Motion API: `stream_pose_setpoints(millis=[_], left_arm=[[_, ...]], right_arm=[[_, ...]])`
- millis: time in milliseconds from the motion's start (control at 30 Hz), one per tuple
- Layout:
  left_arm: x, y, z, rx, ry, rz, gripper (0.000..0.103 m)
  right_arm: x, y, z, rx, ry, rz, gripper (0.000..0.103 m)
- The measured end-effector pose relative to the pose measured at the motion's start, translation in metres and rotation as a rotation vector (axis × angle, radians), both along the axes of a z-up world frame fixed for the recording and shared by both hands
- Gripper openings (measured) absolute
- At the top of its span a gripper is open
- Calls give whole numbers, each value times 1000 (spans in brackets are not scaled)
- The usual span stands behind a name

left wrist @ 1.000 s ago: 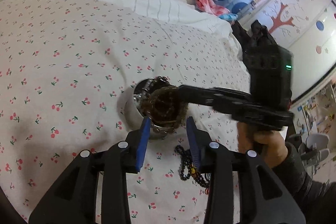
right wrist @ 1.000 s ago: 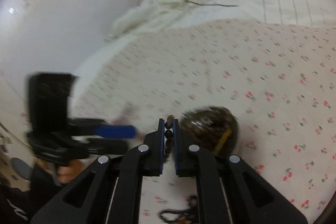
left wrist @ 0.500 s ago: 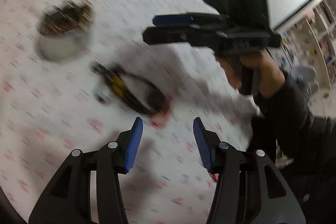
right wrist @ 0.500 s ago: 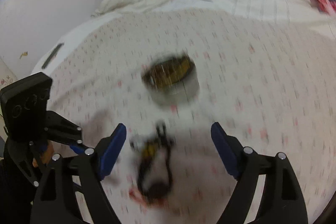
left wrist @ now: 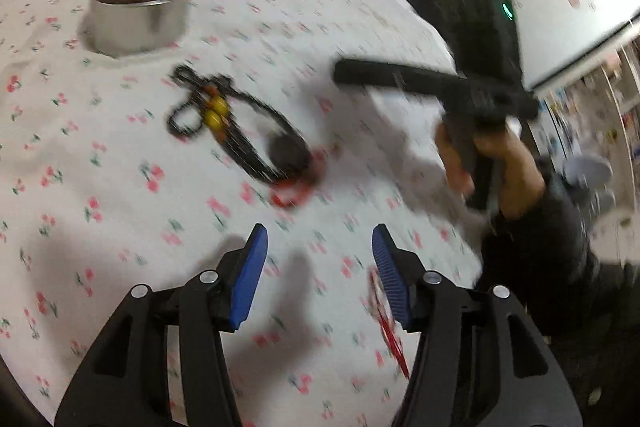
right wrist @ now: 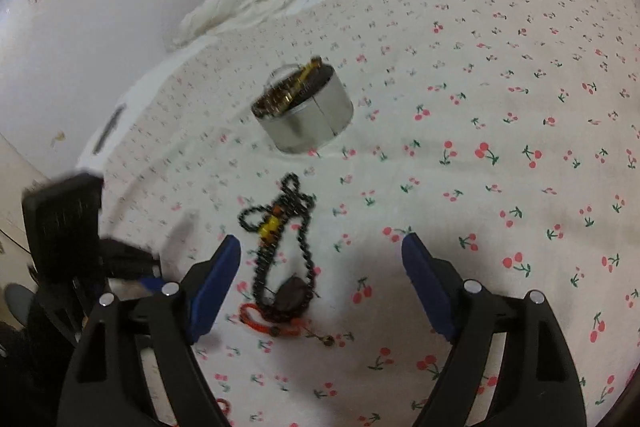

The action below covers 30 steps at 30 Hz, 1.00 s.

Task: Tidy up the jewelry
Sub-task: 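Grasp the red tassel with the left gripper while the right grasps the black necklace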

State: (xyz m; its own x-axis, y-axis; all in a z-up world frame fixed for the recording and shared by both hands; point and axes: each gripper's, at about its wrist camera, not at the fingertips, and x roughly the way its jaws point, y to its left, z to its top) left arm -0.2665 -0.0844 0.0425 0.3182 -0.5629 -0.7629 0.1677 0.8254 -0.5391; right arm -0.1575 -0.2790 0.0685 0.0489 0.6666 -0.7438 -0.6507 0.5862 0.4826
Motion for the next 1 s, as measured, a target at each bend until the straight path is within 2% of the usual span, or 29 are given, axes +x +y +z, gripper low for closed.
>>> stream_pose_setpoints(millis=[200, 400, 500, 533, 567, 633, 667, 733, 1000], left_arm=[[16, -22, -20, 105, 5, -70, 52], [26, -33, -28, 80, 2, -62, 52], [26, -42, -31, 105, -17, -75, 51], [25, -44, -31, 103, -18, -77, 39], [25, -46, -32, 104, -16, -82, 31], [23, -50, -33, 132, -26, -85, 18], [22, -52, -33, 141, -26, -83, 16], [22, -52, -34, 137, -24, -71, 12], [11, -55, -25, 128, -41, -68, 9]], right_arm=[[0, -4, -5, -3, 14, 17, 80], [1, -5, -11, 5, 29, 19, 80], [3, -6, -11, 16, 38, 15, 80], [3, -6, -11, 16, 39, 15, 80], [3, -5, -12, 15, 41, 18, 80], [1, -4, -13, 11, 41, 27, 80], [0, -3, -13, 11, 41, 31, 80], [-2, -1, -13, 10, 40, 36, 80], [0, -5, -11, 16, 36, 32, 80]])
